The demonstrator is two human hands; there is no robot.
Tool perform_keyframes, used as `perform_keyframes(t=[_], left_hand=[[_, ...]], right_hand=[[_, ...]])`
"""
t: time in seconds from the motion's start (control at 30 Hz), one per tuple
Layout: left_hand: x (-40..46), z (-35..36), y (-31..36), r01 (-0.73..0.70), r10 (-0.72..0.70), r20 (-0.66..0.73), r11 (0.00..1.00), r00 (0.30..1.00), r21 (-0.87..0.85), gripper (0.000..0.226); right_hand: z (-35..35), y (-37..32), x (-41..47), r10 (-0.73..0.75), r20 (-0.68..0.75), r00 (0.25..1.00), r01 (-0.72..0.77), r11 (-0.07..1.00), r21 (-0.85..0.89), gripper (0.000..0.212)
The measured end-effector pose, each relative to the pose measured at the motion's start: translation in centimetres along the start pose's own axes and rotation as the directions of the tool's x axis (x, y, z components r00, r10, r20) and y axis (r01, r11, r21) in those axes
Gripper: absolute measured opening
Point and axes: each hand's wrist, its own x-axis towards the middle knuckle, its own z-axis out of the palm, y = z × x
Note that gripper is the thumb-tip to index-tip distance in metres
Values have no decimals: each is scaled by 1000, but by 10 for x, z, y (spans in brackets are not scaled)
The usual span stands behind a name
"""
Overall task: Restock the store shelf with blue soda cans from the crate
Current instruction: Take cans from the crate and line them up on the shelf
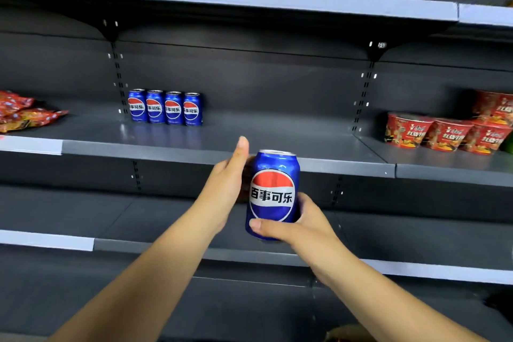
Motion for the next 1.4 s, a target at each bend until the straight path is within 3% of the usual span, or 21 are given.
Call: perform_keyframes(t=[0.2, 0.33, 0.53, 0.77, 1.0, 1.17, 1.4], left_hand=[[34, -43, -37, 66, -49, -118, 987, 992, 144, 16], [59, -79, -50, 119, -95, -147, 980, 985, 162, 18], [124, -133, -41, 83, -47, -170, 974, 984, 212, 19], [199, -172, -31, -10, 55, -153, 960, 987, 280, 25], [279, -204, -34, -67, 108, -79, 912, 991, 405, 27], [321, -215, -35, -66, 73, 0, 900, 997, 432, 25], [358, -213, -59, -30, 24, 19, 883, 1000, 468, 26]], right_hand=[[17, 15, 53, -5, -19, 1000, 5, 1000, -23, 59], [41, 18, 94, -4, -21, 1000, 3, 999, -31, 58], [85, 9, 159, -26, -50, 998, 24, 998, -54, 60], [130, -13, 232, -63, -154, 986, 48, 994, -99, 49], [155, -15, 301, -9, -211, 977, -16, 993, -118, 59], [162, -6, 338, 40, -229, 973, -83, 980, -181, 51], [165, 9, 380, 48, -248, 968, -106, 969, -224, 59]])
